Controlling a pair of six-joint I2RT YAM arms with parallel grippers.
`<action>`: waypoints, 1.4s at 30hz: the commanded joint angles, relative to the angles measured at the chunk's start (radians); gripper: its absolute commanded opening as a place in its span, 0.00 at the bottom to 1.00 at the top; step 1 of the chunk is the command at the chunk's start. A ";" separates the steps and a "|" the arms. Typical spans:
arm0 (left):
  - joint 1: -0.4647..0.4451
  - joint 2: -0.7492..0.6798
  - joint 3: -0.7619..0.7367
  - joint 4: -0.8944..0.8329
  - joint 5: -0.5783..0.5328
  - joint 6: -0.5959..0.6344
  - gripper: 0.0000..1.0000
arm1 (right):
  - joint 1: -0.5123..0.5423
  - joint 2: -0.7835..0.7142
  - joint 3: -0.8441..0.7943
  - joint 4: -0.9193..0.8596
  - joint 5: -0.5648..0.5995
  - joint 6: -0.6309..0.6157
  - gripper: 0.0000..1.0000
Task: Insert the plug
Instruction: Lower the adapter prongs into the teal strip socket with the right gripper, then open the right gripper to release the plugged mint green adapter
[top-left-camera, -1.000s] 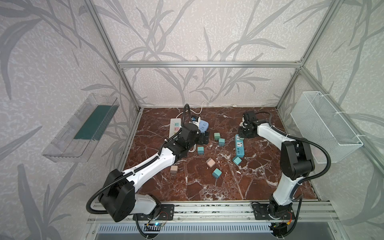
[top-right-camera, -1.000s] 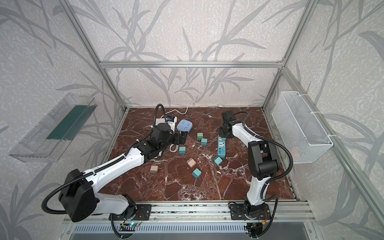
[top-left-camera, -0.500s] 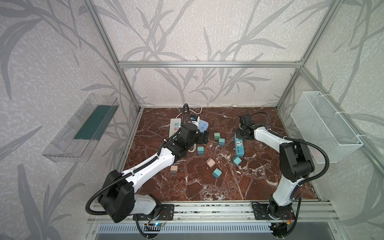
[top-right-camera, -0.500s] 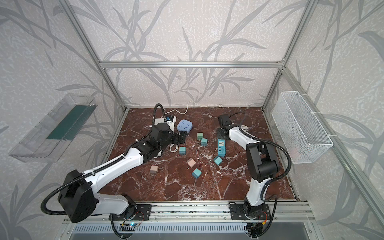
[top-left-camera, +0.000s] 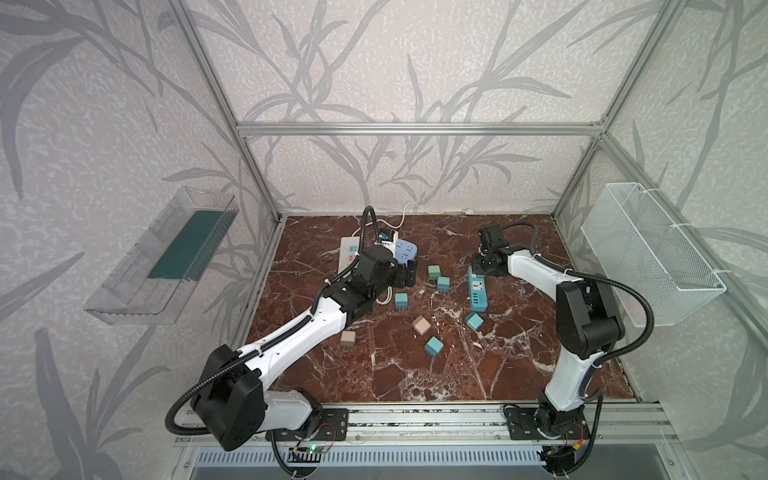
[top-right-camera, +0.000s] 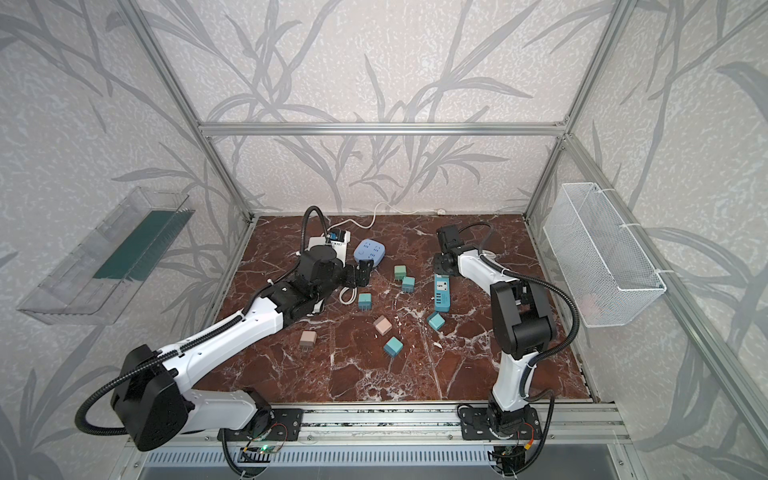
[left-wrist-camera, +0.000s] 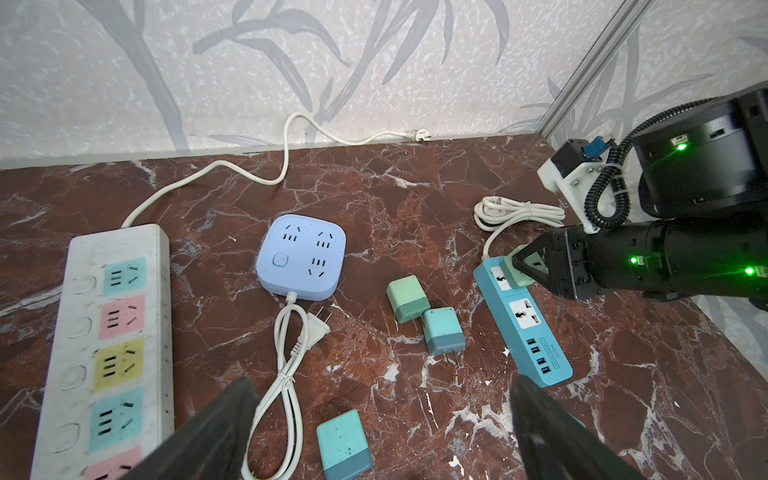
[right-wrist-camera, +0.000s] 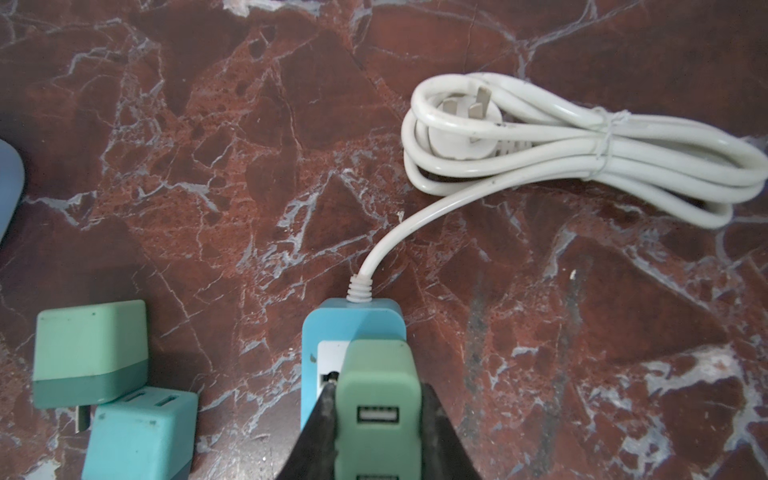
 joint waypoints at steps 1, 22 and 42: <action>0.004 -0.029 -0.001 0.011 0.002 -0.010 0.95 | 0.020 0.102 -0.074 -0.174 -0.087 0.027 0.00; 0.003 -0.052 -0.023 0.046 0.012 -0.011 0.95 | -0.037 -0.072 0.163 -0.281 -0.070 -0.066 0.60; 0.004 -0.003 -0.019 0.039 0.007 -0.010 0.95 | -0.108 0.036 0.123 -0.282 -0.105 -0.076 0.48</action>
